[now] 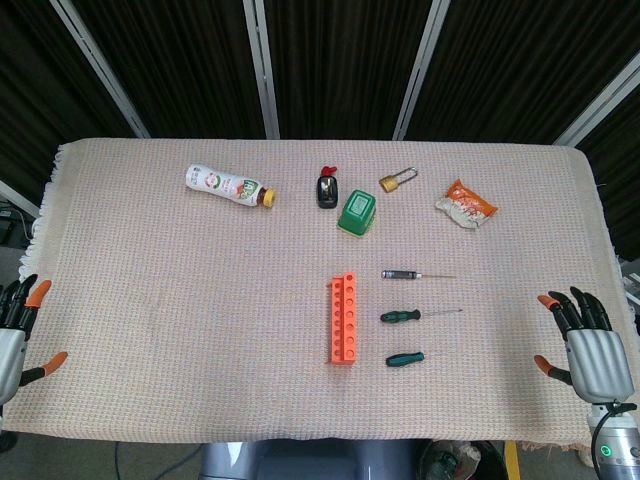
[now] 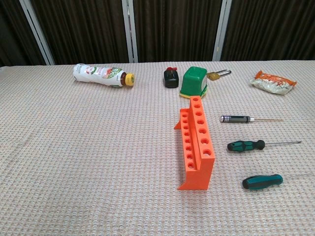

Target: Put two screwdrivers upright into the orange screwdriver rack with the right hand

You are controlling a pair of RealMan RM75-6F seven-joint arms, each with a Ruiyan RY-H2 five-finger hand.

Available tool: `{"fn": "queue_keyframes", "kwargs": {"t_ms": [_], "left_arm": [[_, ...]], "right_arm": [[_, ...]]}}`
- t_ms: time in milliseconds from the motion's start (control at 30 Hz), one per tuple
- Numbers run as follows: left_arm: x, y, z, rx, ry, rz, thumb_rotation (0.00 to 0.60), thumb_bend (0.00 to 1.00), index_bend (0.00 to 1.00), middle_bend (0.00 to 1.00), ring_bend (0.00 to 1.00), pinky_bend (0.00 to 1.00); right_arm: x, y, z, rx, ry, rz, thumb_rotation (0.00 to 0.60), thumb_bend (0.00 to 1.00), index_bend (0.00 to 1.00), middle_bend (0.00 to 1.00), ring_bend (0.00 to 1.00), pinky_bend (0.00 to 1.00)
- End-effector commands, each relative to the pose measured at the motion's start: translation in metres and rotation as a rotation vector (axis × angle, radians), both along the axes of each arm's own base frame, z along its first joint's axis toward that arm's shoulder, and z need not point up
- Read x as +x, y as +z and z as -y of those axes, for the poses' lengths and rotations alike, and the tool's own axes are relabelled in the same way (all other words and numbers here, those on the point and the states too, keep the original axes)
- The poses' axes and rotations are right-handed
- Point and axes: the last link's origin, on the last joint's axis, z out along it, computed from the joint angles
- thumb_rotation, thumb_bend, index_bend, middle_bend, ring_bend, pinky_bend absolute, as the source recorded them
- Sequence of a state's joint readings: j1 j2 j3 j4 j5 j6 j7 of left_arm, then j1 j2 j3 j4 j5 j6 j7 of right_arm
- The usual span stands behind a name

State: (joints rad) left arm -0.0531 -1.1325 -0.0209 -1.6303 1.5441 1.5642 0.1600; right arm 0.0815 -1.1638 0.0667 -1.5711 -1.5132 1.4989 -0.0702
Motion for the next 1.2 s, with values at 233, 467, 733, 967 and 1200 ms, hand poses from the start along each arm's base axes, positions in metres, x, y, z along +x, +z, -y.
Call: {"fn": "queue_keyframes", "kwargs": {"t_ms": [233, 467, 733, 967, 1200], "left_arm": [[-0.002, -0.002, 0.005, -0.026, 0.026, -0.005, 0.6, 0.09, 0.06, 0.0, 0.0, 0.0], [-0.001, 0.0, 0.009, -0.017, 0.018, -0.004, 0.6, 0.09, 0.06, 0.0, 0.0, 0.0], [-0.001, 0.001, 0.007, -0.019, 0.012, -0.006, 0.6, 0.09, 0.06, 0.0, 0.0, 0.0], [0.0, 0.002, 0.003, -0.021, 0.006, -0.013, 0.6, 0.09, 0.06, 0.0, 0.0, 0.0], [0.002, 0.002, -0.001, -0.031, -0.002, -0.02, 0.6, 0.09, 0.06, 0.0, 0.0, 0.0]], "right_arm": [[0.001, 0.0, 0.001, 0.009, 0.005, -0.004, 0.6, 0.0, 0.19, 0.16, 0.06, 0.1], [0.002, 0.002, 0.0, 0.014, 0.011, 0.009, 0.6, 0.0, 0.2, 0.16, 0.06, 0.1], [0.007, 0.004, 0.005, 0.008, 0.033, 0.01, 0.6, 0.15, 0.26, 0.16, 0.07, 0.1], [0.027, 0.006, 0.032, 0.015, 0.096, -0.012, 0.6, 0.27, 0.35, 0.18, 0.09, 0.11], [0.062, -0.003, 0.079, 0.104, 0.155, -0.028, 0.6, 0.3, 0.41, 0.19, 0.09, 0.12]]}}
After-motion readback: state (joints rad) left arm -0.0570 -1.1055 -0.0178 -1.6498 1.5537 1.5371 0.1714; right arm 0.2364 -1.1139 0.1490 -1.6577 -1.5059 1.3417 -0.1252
